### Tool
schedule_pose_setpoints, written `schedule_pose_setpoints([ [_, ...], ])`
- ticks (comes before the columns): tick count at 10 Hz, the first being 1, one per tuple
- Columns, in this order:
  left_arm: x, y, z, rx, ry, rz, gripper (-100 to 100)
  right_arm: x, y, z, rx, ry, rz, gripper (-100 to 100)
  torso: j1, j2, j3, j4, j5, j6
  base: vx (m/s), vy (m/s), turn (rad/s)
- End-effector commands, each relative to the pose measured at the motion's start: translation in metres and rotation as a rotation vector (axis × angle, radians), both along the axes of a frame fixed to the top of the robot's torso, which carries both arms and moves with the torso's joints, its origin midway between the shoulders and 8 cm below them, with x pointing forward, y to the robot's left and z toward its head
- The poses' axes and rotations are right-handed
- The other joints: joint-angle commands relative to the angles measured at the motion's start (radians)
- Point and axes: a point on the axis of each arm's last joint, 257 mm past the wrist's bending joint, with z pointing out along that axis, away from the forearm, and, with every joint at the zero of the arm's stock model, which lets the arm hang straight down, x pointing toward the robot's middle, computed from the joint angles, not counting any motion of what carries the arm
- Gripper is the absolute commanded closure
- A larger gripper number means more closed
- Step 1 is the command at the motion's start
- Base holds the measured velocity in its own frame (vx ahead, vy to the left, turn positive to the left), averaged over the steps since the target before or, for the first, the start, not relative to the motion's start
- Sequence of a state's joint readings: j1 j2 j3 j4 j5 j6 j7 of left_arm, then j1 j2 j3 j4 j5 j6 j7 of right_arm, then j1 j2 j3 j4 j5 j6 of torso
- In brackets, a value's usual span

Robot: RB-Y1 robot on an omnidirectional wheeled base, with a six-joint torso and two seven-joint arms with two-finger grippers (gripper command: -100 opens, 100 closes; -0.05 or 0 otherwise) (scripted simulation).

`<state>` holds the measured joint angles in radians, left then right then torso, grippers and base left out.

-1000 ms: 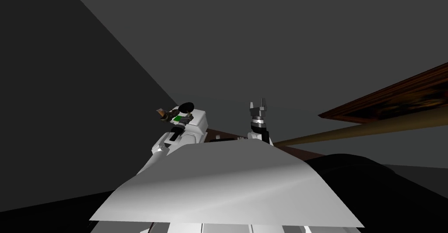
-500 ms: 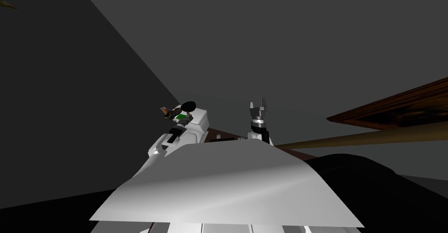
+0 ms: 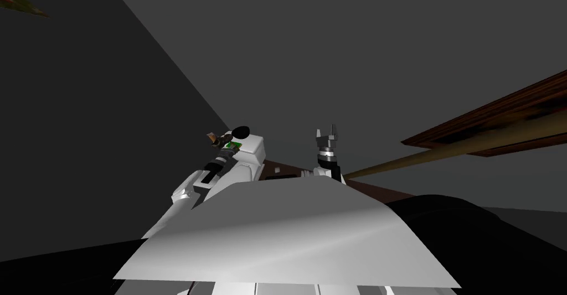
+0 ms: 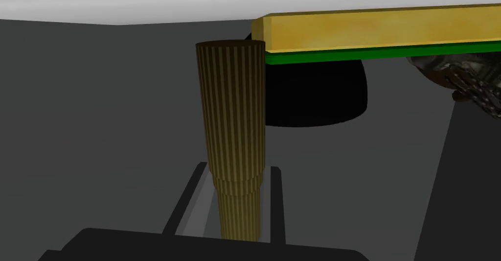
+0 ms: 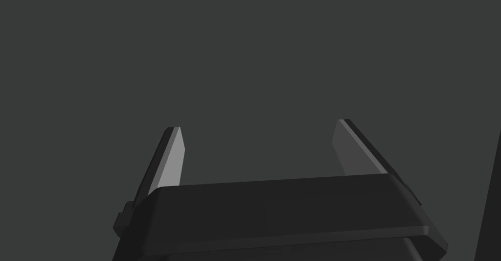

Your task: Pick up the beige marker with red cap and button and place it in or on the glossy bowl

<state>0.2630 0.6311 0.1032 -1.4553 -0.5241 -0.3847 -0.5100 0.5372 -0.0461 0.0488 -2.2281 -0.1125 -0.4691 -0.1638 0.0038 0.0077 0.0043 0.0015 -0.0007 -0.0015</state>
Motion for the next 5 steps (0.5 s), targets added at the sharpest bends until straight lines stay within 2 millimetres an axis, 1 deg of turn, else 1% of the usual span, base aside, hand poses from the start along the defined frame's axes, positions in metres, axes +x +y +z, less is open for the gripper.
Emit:
schedule_pose_setpoints([
  [1,-0.003,0.009,0.008,0.021,0.000,-0.004,100,0.000,0.000,0.000,0.000,0.000,0.000,0,0.000,0.000,0.000,0.000,0.000,0.000,-0.098,0.061,-0.055],
  [5,-0.008,0.028,0.030,0.070,-0.003,-0.021,100,0.000,0.000,0.000,0.000,0.000,0.000,0,-0.002,-0.001,-0.001,0.000,-0.001,0.001,-0.085,0.053,-0.046],
])
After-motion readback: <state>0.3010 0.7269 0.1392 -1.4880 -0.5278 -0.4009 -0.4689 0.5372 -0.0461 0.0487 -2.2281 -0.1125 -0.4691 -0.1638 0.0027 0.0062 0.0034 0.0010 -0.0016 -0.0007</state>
